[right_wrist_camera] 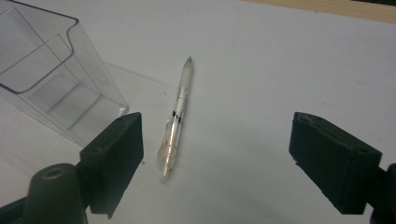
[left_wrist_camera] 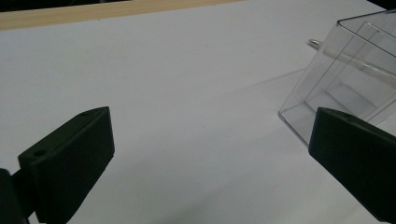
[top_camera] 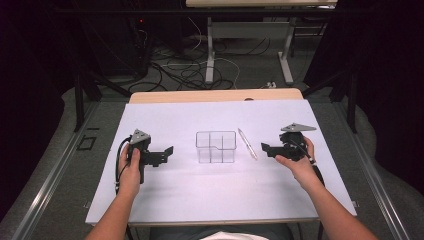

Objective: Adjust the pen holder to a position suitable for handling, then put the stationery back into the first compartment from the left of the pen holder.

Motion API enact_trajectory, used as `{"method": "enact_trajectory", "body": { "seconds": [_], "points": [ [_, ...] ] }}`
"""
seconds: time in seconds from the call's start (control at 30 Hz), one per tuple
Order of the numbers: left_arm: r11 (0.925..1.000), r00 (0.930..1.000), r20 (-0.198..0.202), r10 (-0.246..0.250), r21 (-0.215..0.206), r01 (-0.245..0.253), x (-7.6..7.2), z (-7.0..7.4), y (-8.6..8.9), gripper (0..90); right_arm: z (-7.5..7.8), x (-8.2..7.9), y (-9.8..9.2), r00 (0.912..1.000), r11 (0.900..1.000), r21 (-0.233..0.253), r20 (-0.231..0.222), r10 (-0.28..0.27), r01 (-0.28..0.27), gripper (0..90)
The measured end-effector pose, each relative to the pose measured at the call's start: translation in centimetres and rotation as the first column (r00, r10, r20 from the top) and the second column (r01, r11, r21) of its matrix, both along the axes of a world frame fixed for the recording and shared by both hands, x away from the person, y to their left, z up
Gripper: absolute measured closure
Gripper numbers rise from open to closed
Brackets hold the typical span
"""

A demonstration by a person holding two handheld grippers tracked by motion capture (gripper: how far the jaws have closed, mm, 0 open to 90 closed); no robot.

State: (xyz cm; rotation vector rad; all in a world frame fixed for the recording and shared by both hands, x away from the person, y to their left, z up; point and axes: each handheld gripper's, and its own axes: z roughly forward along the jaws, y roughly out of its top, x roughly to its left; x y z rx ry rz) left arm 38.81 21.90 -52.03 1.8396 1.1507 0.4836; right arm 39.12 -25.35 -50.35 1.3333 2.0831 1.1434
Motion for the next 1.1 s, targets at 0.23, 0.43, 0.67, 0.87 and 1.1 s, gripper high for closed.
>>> {"method": "enact_trajectory", "body": {
  "seconds": [0.23,0.43,0.67,0.87,1.1],
  "points": [
    [0.9999,0.9998,-0.014,0.013,-0.003,-0.013,0.0,-0.2,0.3,0.3,1.3,1.6,0.9,0.998,1.0,0.003,-0.063,0.005,-0.005,19.3],
    [0.9999,0.9999,-0.01,0.014,-0.005,-0.014,0.1,-0.2,0.4,0.3,2.3,2.9,1.7,0.9954,0.999,-0.03,-0.096,0.008,-0.011,22.0],
    [0.9999,1.0,-0.007,0.0,0.012,0.0,0.0,-0.3,0.4,0.3,2.7,4.3,2.7,0.9829,0.997,-0.056,-0.181,0.034,-0.045,30.9],
    [0.9998,0.9998,-0.015,-0.014,0.01,0.014,0.0,-0.3,0.3,0.4,3.3,5.5,3.4,0.9753,0.996,-0.075,-0.219,0.025,-0.042,40.8],
    [0.9997,0.9998,-0.012,-0.015,0.02,0.016,0.0,-0.3,0.3,0.4,3.3,6.5,4.6,0.9629,0.992,-0.094,-0.264,0.055,-0.082,46.6]
  ]
}}
